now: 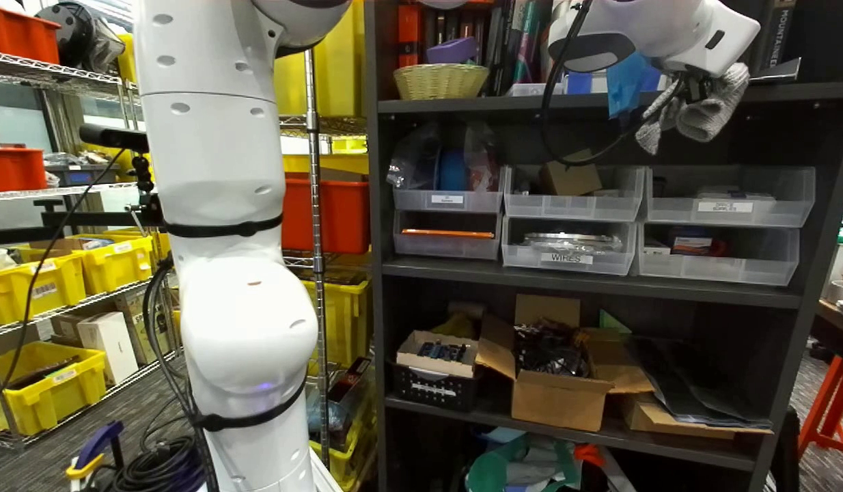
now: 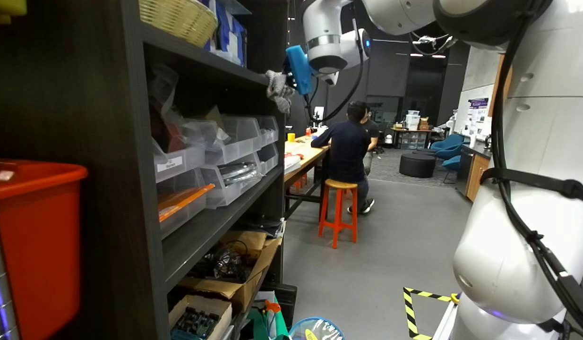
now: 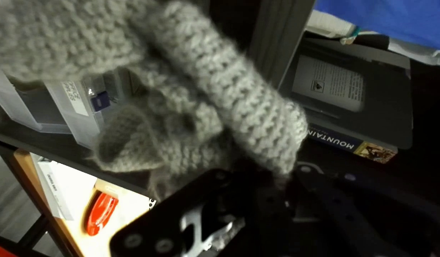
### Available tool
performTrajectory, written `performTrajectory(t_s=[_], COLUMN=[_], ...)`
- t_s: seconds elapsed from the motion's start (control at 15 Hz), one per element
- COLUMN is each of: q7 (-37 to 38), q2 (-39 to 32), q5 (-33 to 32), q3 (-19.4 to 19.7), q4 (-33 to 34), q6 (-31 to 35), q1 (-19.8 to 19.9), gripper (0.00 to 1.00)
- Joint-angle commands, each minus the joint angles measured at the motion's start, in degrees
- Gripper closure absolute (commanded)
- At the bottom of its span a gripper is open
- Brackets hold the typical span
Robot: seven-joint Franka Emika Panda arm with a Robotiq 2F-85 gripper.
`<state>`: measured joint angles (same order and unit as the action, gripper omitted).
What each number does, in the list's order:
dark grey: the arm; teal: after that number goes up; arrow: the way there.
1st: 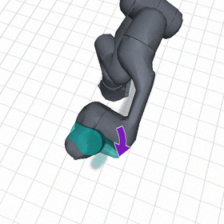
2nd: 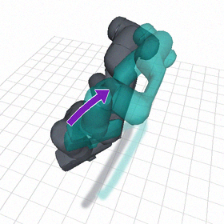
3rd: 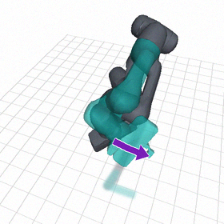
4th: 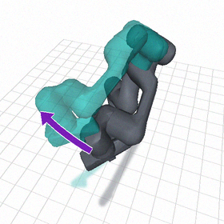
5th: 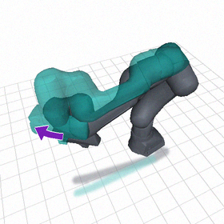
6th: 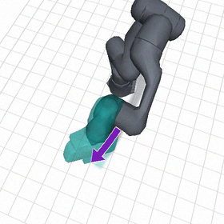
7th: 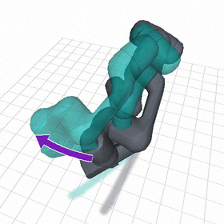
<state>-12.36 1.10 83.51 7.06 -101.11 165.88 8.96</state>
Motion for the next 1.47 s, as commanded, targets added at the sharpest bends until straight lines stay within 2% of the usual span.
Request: performTrajectory(t_s=[0.0, 0.47, 0.93, 1.4], q7=[-1.0, -6.6, -8.9, -14.0], q2=[0.6, 1.9, 3.1, 4.1], q5=[-2.8, -2.8, -6.9, -4.2], q3=[-0.8, -1.0, -1.7, -3.2], q4=[-0.6, -1.5, -5.8, -8.9], q6=[-2.4, -5.3, -7.7, -8.6], q1=[-0.6, -0.6, -1.1, -1.6], gripper=[0.97, 0.97, 0.97, 0.97])
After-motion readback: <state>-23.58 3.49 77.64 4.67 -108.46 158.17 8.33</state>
